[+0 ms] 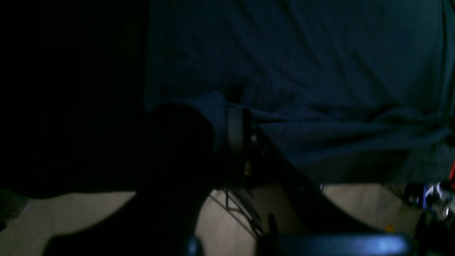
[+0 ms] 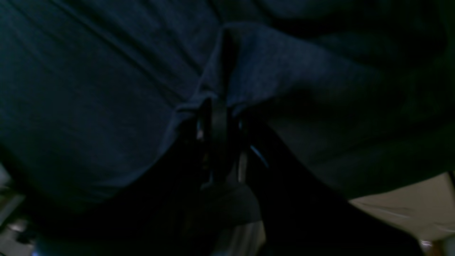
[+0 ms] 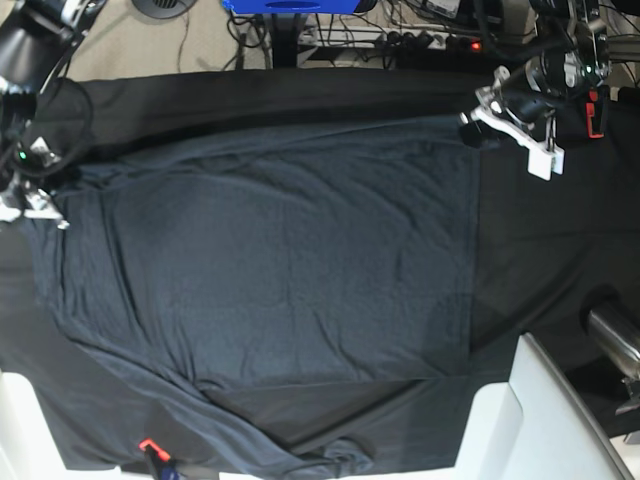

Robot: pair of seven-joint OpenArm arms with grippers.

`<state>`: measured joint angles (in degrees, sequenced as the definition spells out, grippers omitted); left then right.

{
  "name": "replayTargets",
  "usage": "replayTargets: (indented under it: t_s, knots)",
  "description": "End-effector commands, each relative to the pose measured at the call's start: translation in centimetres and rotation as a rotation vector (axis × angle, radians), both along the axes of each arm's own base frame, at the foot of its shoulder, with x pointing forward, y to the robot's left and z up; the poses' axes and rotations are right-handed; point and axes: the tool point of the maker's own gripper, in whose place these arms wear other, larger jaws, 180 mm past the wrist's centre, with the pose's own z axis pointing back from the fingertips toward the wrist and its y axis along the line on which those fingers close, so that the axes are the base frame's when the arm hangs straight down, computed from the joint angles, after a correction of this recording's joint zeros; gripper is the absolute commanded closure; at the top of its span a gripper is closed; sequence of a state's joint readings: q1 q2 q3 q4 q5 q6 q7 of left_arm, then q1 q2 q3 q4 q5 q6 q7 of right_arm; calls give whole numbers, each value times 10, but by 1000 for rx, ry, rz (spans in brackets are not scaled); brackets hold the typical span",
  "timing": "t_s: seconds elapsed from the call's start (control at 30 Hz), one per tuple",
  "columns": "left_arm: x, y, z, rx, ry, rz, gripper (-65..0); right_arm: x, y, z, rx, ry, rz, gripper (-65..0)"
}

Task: Fold the T-shirt properly
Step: 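Pull the held edge outward with both grippers to stretch the shirt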

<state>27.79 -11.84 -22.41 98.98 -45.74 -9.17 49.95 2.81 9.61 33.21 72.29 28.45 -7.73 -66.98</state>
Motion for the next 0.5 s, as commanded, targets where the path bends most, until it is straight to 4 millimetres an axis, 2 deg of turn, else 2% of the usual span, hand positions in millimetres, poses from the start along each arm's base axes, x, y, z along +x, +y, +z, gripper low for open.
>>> replayTargets:
  t_s: [0.0, 0.1, 0.27, 0.47]
  knots:
    - [8, 4, 6, 3, -30, 5, 0, 17, -6, 11, -21, -42, 15, -5]
    - [13, 7, 2, -1, -27, 16, 0, 23, -1, 7, -9, -32, 22, -5]
    - [17, 12, -10, -15, -3, 42, 0, 30, -9, 7, -24, -31, -7, -5]
    - [29, 14, -13, -28, -5, 56, 0, 38, -12, 5, -36, -7, 29, -5]
